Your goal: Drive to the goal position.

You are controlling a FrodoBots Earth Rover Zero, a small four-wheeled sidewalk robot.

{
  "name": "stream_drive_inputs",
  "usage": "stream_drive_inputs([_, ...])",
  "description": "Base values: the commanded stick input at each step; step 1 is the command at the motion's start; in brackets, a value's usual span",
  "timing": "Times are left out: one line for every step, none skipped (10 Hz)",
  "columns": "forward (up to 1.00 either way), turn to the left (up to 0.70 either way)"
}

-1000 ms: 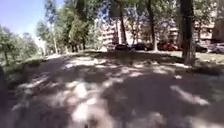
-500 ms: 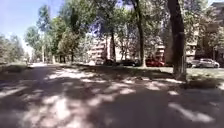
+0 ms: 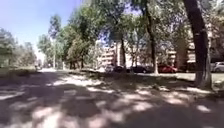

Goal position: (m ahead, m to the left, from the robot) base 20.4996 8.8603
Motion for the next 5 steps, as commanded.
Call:
stream_drive_inputs([0.85,0.34])
stream_drive_inputs([0.85,0.34])
stream_drive_inputs([0.85,0.34])
stream_drive_inputs([0.85,0.34])
stream_drive_inputs([0.85,0.34])
